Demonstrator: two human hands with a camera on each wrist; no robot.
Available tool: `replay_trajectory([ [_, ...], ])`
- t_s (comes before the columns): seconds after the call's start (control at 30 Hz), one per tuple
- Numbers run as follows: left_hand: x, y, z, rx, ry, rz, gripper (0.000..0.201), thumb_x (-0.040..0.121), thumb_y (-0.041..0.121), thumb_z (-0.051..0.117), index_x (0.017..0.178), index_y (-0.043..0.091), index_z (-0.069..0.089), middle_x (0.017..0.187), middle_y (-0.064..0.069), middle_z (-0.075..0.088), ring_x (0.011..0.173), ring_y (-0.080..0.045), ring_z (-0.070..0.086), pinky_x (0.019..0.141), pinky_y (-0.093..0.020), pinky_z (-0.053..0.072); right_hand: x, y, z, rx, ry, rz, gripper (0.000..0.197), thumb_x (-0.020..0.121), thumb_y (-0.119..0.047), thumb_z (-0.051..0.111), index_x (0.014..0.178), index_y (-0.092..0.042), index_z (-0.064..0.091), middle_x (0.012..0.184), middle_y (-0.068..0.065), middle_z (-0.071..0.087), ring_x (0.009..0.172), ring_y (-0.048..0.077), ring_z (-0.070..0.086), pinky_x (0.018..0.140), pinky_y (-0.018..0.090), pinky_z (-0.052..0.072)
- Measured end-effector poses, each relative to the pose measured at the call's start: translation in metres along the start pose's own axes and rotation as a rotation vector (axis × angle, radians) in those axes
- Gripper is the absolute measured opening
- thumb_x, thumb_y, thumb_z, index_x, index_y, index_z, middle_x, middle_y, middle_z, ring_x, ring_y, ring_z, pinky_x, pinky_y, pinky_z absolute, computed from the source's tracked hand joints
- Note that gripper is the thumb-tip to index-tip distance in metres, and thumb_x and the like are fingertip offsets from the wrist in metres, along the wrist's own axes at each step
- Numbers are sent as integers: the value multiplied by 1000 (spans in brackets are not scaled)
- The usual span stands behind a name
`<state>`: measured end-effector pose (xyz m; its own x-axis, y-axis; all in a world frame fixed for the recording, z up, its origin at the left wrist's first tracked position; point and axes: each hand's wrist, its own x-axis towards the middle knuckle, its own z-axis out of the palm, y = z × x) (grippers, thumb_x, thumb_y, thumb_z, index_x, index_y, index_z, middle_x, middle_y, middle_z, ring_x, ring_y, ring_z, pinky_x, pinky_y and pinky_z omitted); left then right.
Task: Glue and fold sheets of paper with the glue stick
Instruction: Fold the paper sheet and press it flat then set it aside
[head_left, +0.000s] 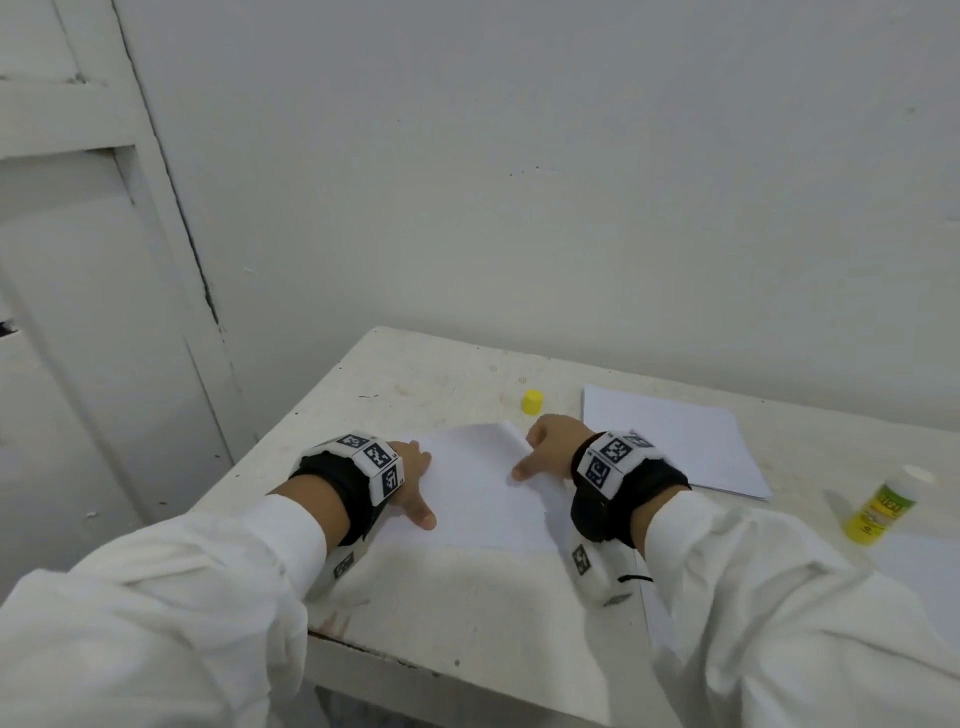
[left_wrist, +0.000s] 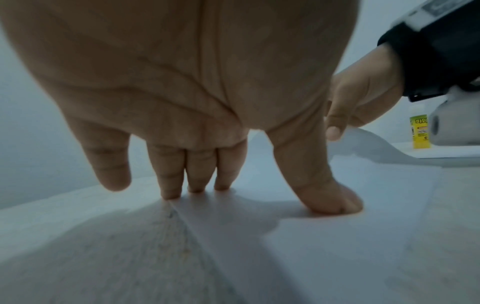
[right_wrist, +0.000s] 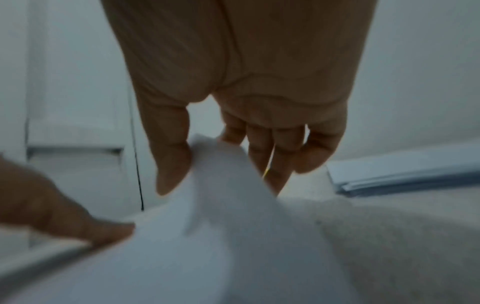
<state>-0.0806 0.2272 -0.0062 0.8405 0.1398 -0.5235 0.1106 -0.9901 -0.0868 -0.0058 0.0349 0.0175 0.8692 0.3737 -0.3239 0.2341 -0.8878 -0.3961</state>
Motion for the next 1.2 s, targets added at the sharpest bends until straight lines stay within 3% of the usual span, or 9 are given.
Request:
replay_trajectory([
  [0.13, 0, -1, 0, -77, 40, 1, 104, 80, 55, 66, 153, 11, 7, 160, -9, 7, 144, -26, 20, 117, -37, 20, -11, 1, 1, 252, -36, 132, 68, 64, -25, 85, 120, -3, 53, 112, 8, 62, 97, 26, 59, 81, 34, 51],
  [0.27, 2, -4, 6, -205, 168, -57, 117, 64, 52, 82, 150, 11, 13, 151, -8, 31, 134, -28, 38, 109, -41, 34, -33, -2, 10, 145, -20, 32, 36, 78, -16, 74, 110, -1, 64, 101, 11, 61, 88, 22, 54, 67, 25, 43],
  [0.33, -1, -2, 9, -230, 236, -94, 135, 59, 50, 85, 151, 14, -6, 157, -10, 13, 141, -31, 26, 112, -45, 29, -46, -5, 17, -6, 3, -53, 9, 82, -14, 67, 88, -8, 65, 89, 5, 61, 84, 21, 55, 64, 22, 39],
  [0.43, -10, 1, 7, -196, 298, -93, 143, 57, 46, 88, 149, 21, -18, 158, -9, -17, 147, -30, 0, 116, -50, 15, -59, -7, 30, -165, -28, -132, 11, 85, -9, 56, 76, -16, 54, 83, -3, 54, 78, 14, 50, 58, 18, 36],
  [0.6, -21, 2, 0, 68, 485, 55, 86, 65, 51, 80, 136, 25, 38, 158, -5, -4, 146, -25, 0, 114, -45, 12, -67, 0, 36, -193, -58, -122, 20, 87, -12, 57, 106, -17, 57, 100, -2, 55, 95, 18, 52, 73, 21, 39],
  [0.73, -24, 6, -9, 152, 603, 246, 25, 90, 41, 56, 112, 28, 58, 143, 7, 40, 136, -17, 30, 109, -37, 21, -69, 1, 36, -144, -26, -10, 35, 87, -9, 52, 56, -16, 38, 59, -3, 39, 54, 12, 38, 46, 18, 26],
  [0.87, -28, 13, -16, -3, 457, 206, 24, 96, 36, 41, 114, 20, 46, 87, 3, 58, 87, -24, 51, 77, -30, 40, -67, 1, 33, -105, -16, 48, 18, 91, -15, 52, 74, -11, 52, 80, 6, 58, 71, 18, 49, 60, 21, 38],
  [0.97, -25, -4, -17, -65, 322, 81, 42, 87, 46, 58, 119, 22, 45, 101, 1, 58, 92, -23, 55, 79, -29, 43, -66, 6, 27, 44, 8, 65, 24, 91, -27, 58, 102, -6, 61, 87, 6, 56, 77, 20, 53, 62, 23, 41],
  [1.2, -24, -37, -15, -483, 246, -88, 32, 87, 42, 64, 72, 17, 50, 67, 0, 65, 66, -16, 58, 56, -23, 38, -53, 14, 26, 134, 60, 182, 29, 88, -32, 60, 71, -10, 48, 66, 2, 52, 54, 17, 49, 49, 22, 40],
])
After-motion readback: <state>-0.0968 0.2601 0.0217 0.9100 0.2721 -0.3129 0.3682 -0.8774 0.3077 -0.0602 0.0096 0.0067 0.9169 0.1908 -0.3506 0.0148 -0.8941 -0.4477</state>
